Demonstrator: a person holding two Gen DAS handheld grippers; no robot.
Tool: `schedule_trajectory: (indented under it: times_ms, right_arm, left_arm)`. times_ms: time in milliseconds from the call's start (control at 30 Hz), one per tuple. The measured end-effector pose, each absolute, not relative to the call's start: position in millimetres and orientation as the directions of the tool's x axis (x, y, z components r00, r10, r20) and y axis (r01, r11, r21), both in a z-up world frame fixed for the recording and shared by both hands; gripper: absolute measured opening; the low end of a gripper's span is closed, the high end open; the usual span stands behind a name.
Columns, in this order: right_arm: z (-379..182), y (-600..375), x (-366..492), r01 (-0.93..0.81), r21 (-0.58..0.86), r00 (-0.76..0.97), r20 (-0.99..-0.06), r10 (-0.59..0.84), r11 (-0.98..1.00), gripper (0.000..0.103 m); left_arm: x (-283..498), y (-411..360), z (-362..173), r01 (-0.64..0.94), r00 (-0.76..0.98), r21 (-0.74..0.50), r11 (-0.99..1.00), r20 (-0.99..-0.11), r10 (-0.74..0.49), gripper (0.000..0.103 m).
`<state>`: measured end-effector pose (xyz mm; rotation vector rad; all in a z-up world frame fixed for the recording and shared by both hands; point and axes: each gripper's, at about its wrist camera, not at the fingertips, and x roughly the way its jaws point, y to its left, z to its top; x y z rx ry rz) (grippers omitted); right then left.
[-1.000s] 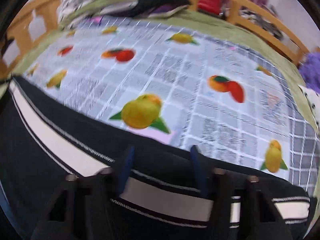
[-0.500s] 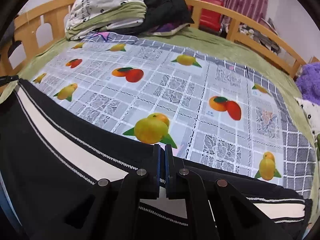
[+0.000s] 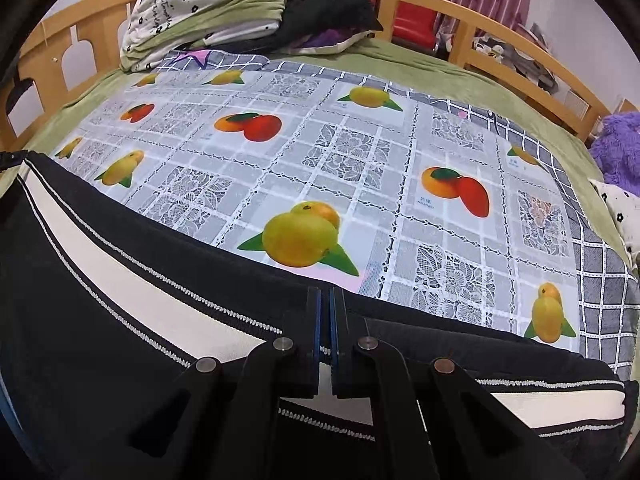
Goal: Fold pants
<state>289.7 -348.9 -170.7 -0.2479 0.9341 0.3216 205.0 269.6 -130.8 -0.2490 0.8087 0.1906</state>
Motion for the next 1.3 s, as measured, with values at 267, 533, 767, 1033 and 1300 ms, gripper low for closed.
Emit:
schedule_trajectory:
  times_ms: [267,533,767,1033,1300]
  right_arm:
    - [-173,-349,289,-0.35,-0.064,0.554,-0.819,0.151,0.935,0.004]
    - [-146,-358,286,-0.328,-0.006,0.61,-0.765,0.207,0.945,0.004]
    - [-187,-346,314,-0.288,-0.042,0.55,-0.825,0.129,0.957,0.003]
    - [-146,-378,280,-0.169,-0.016,0.667,-0.738,0.102,0.986,0.02]
    - [-185,-452,290,0.016,-0.131,0.564,-0.817,-0.117,0.991,0.025]
  left_arm:
    - [221,281,-153,-0.289,0.615,-0.185,0.939,-0.787,0.035,0.047]
    - [212,290,-132,-0.265,0.716,-0.288,0.92,-0.698,-0.012,0.015]
    - [237,282,-163,-0.329,0.637,-0.207,0.921,-0.769,0.055,0.02]
    - [208,245,-125,-0.284,0.636,-0.04,0.958,-0.755,0.157,0.059]
    - [242,160,-149,-0.098,0.619,-0.092,0.991,-0.786,-0.012,0.062]
